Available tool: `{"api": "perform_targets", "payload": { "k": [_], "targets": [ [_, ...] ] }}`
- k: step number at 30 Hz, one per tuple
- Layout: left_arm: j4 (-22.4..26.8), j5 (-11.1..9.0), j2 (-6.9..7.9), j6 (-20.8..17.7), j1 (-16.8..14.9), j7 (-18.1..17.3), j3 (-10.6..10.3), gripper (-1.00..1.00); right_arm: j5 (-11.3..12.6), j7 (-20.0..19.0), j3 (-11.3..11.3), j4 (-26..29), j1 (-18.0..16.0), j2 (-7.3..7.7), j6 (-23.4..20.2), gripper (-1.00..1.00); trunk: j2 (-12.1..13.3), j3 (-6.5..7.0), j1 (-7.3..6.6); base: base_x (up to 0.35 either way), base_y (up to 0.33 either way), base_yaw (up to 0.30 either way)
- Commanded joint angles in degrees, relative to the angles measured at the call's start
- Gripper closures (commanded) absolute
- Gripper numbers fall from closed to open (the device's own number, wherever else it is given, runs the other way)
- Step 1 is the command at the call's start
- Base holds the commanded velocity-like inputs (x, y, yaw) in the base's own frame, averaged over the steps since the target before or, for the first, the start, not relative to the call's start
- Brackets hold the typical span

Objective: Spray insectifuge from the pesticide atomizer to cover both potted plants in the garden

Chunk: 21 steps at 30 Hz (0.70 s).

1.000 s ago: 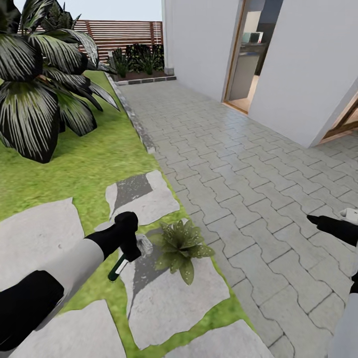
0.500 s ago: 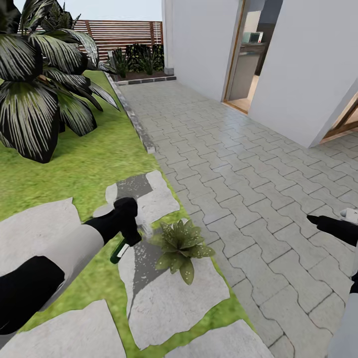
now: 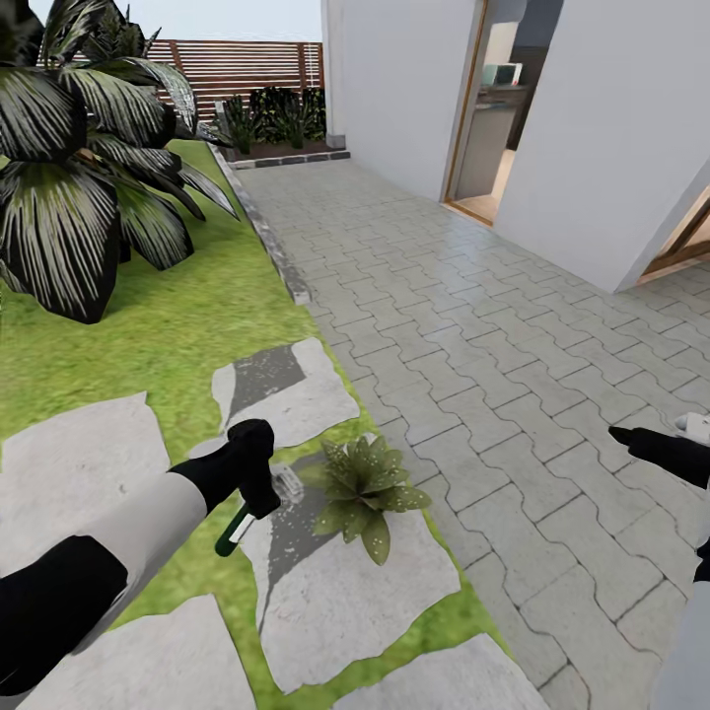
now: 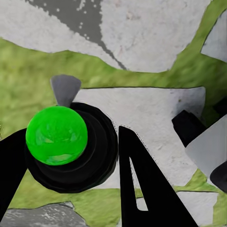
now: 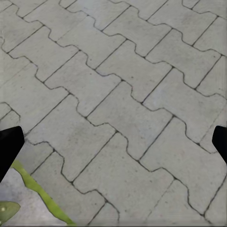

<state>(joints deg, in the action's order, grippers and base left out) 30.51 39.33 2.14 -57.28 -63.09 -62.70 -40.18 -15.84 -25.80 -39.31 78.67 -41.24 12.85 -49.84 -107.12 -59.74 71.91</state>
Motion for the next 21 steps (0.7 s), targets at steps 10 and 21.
{"api": "perform_targets", "payload": {
  "k": [10,21],
  "targets": [
    [0.16,0.48,-0.09,-0.24,-0.03,-0.58,-0.15,1.00,-0.60,-0.56,-0.06,0.08,-0.07,-0.02,-0.19,-1.00,-0.02,-0.05,-0.01,0.000,0.330,-0.104],
    [0.16,0.48,-0.11,-0.26,-0.03,-0.58,-0.43,1.00,-0.60,-0.56,-0.06,0.08,-0.07,-0.02,-0.21,-1.00,-0.02,-0.05,-0.01,0.000,0.162,-0.262]
  ]
}}
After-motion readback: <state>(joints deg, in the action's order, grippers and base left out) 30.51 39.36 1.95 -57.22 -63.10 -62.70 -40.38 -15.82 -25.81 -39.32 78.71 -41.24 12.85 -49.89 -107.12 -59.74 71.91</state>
